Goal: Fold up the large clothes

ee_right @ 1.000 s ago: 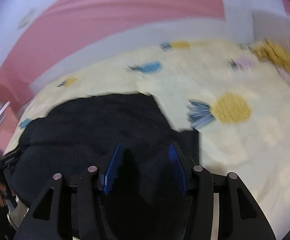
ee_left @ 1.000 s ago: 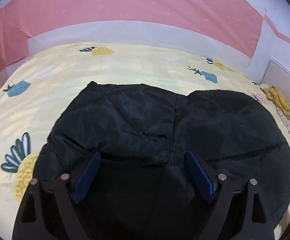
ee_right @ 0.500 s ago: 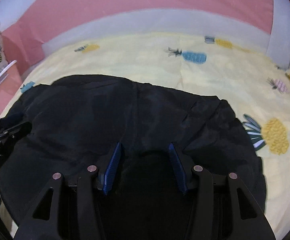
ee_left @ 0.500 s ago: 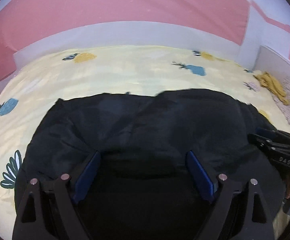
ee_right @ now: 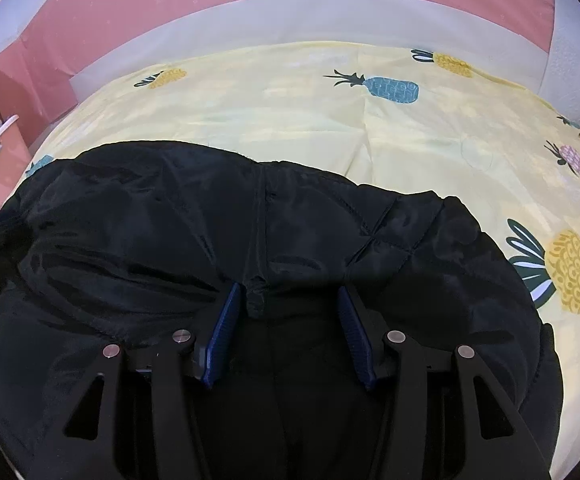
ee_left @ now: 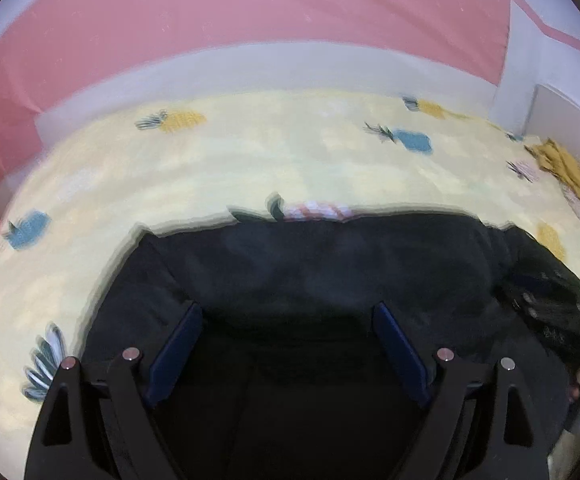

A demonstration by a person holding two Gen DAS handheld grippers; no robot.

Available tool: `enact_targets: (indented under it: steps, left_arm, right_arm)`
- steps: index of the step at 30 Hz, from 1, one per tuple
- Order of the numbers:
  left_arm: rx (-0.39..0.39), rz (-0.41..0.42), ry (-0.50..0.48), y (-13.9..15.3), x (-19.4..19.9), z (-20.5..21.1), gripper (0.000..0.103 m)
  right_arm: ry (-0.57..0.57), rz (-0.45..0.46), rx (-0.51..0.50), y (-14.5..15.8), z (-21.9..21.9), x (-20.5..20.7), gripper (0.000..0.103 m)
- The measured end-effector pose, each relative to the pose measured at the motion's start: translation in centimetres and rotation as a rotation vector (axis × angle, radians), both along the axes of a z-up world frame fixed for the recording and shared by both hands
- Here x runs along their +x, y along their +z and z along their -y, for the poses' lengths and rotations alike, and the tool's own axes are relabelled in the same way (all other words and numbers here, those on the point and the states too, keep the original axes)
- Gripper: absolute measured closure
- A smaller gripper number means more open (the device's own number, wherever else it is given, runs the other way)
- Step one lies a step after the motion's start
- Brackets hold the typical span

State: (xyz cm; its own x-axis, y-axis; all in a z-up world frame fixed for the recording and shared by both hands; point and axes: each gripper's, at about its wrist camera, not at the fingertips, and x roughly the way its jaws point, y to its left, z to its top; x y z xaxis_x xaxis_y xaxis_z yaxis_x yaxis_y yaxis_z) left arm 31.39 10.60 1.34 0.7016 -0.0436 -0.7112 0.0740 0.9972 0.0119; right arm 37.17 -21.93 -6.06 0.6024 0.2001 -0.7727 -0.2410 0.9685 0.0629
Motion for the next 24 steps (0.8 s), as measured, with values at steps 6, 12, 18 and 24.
enact_targets:
  steps: [6, 12, 18, 24]
  left_arm:
    - [-0.004, -0.081, 0.06, -3.9, 3.5, -3.9, 0.011]
    - [0.006, -0.037, 0.089, -6.2, 3.4, -3.5, 0.009]
    - [-0.009, -0.036, 0.083, -6.0, 3.4, -3.9, 0.01]
    - [-0.009, -0.037, 0.081, -6.0, 3.4, -3.9, 0.009]
  right_arm:
    - [0.002, 0.014, 0.001, -0.1, 0.0, -0.2, 0.053]
    - [-0.005, 0.022, 0.019, 0.3, 0.0, -0.2, 0.052]
    - [-0.096, 0.136, 0.013, 4.3, 3.7, -2.2, 0.052]
    - [-0.184, 0.017, 0.049, -0.1, 8.0, 0.5, 0.052]
